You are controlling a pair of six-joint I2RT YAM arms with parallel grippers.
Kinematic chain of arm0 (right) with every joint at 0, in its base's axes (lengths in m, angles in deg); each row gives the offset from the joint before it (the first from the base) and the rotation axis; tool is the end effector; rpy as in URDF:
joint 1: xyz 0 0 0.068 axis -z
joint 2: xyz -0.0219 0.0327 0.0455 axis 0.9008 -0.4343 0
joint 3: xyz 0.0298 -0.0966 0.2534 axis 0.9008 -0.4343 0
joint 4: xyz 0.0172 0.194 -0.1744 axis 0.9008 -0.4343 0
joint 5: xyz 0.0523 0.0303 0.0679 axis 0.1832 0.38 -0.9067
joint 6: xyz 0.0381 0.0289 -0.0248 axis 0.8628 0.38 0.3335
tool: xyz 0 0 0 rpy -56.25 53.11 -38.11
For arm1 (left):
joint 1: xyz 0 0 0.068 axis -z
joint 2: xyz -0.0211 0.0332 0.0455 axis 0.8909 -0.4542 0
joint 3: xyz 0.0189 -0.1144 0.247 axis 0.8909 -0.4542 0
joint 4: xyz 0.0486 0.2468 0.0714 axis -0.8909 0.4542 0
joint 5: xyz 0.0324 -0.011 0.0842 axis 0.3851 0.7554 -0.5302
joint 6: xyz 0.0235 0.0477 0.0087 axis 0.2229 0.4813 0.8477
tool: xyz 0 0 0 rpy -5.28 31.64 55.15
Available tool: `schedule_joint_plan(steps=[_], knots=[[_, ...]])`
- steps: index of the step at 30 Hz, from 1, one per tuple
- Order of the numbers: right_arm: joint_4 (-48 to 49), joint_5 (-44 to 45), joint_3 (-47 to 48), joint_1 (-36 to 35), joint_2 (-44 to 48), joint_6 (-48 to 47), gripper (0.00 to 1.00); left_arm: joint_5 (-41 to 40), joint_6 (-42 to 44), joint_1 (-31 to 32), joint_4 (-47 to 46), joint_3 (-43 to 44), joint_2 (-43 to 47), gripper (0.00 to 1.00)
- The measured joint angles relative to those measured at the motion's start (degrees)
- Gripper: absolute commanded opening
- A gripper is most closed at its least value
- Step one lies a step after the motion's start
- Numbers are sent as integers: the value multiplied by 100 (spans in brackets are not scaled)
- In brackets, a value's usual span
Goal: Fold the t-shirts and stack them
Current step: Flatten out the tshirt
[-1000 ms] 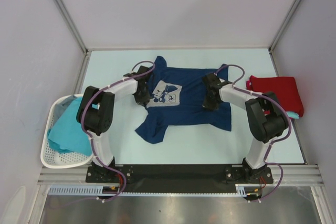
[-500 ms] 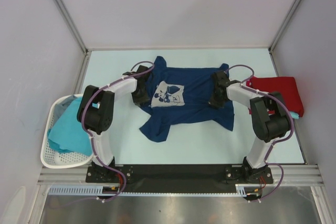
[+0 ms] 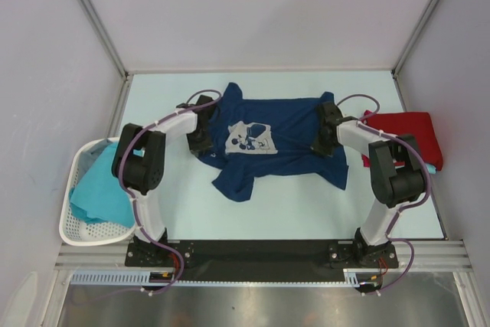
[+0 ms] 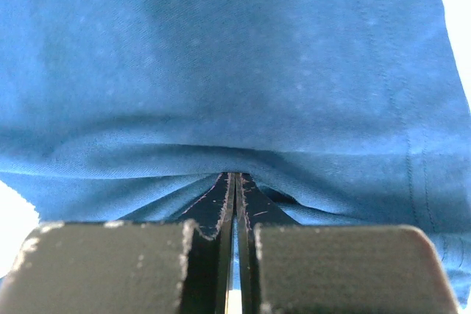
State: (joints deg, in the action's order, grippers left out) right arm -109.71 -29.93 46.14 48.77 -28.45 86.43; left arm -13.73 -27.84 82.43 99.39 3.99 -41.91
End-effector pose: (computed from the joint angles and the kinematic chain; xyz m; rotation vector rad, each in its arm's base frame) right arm 0.3335 0.0874 0.1602 0.5816 2.6605 0.0852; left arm 0.3523 -0.1146 0.1608 -0.4082 2.8221 0.2108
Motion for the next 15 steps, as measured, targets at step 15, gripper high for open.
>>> schedule_joint_plan(steps=[15], knots=[[50, 271, -205, 339, 179, -4, 0, -385, 4, -660, 328, -236, 361, 27]])
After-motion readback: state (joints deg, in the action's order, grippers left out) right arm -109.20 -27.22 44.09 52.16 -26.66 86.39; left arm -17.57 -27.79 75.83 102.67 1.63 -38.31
